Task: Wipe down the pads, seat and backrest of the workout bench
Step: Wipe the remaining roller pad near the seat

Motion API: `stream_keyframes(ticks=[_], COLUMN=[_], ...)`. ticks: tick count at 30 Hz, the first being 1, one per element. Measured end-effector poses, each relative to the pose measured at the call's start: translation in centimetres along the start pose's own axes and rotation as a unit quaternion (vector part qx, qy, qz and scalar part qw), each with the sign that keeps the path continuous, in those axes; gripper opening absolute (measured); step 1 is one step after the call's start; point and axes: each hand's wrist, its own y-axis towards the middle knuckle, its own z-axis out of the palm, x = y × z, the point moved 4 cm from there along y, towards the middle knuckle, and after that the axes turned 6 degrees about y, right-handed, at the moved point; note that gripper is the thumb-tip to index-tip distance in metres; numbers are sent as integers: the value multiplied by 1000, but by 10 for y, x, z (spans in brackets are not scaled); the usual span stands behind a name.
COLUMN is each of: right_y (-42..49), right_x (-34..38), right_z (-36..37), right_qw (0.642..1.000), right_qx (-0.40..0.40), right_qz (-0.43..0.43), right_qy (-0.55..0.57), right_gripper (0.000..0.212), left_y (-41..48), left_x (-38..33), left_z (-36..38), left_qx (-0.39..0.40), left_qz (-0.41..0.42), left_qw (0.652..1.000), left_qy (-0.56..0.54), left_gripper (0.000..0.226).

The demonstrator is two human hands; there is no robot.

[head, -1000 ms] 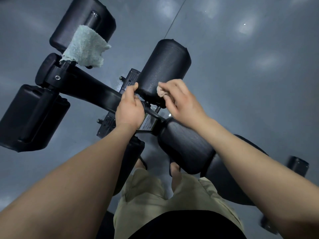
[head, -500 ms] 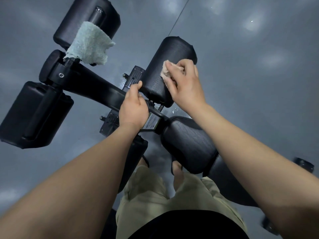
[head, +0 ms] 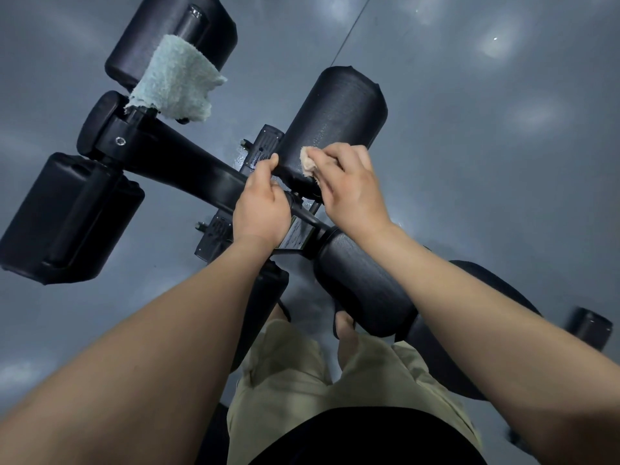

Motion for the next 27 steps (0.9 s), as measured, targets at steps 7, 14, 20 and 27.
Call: stream_keyframes(ticks=[7, 14, 20, 27], right_y=[-6, -31, -24, 1], right_x=[4, 5, -16, -21], right_z=[-3, -8, -37, -20], right_qw=[999, 995, 1000, 995], right_qx=[8, 39, 17, -25], right_qz=[-42, -95, -11, 98], right_qy=[-1, -17, -19, 9], right_gripper=[33, 37, 32, 33], left_y=[1, 1, 0, 1], left_x=[2, 1, 1, 1], left_z=[1, 1, 1, 3], left_qx=[-3, -9, -6, -6], left_qz=[-6, -3, -15, -17], left_qw=[1000, 1000, 1000, 1000], left_qy=[2, 5, 7, 16], left_gripper=[45, 45, 45, 46])
